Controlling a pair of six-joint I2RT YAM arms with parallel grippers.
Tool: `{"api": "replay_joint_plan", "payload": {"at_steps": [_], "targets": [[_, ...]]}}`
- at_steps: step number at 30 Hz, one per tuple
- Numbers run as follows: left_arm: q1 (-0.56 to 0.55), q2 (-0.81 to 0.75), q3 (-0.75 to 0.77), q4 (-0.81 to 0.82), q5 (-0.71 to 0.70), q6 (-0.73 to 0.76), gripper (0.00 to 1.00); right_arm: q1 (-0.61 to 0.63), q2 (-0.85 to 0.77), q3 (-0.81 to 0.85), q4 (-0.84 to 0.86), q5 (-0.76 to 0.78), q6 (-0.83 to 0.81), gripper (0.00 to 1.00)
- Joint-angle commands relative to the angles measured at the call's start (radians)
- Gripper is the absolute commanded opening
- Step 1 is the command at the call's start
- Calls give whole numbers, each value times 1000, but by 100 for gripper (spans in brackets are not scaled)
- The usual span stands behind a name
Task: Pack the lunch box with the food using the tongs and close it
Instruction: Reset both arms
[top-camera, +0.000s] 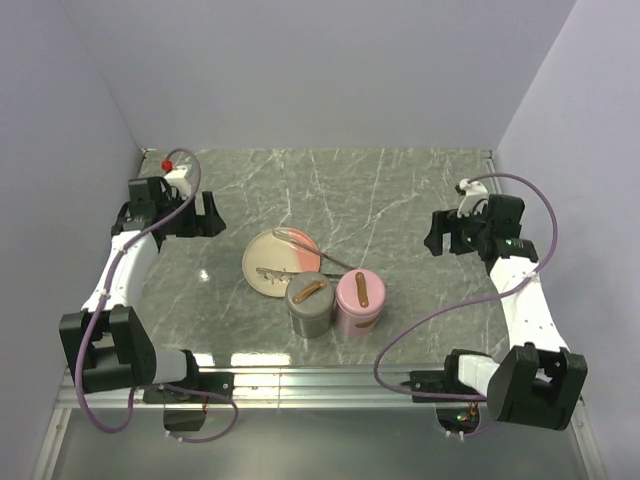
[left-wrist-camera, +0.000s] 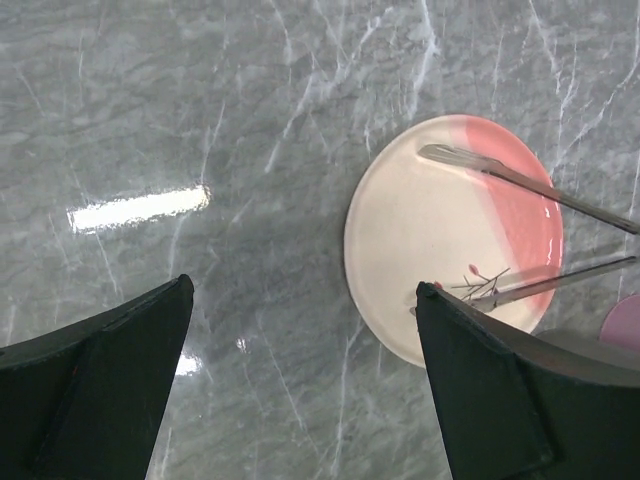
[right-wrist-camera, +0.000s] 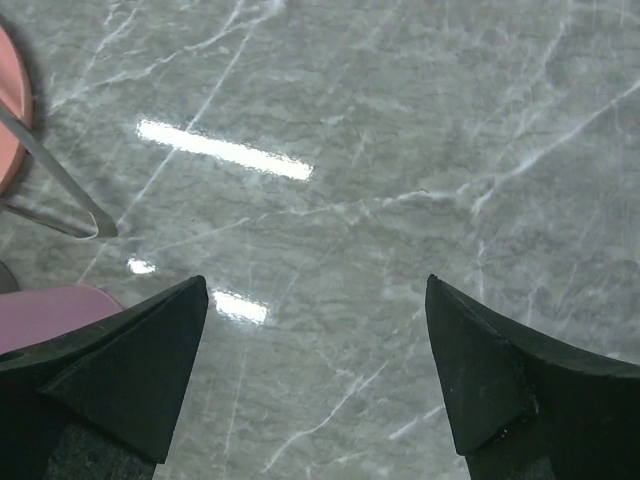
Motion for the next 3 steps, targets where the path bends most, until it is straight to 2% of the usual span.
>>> {"api": "replay_joint_plan", "payload": {"at_steps": [1,3], "targets": [[1,-60,-22,71,-14,-1,99,-5,-56,-15,63,31,12,96],[1,-57,-10,57,-17,5,100,-5,-70,-25,66,31,8,96]]}}
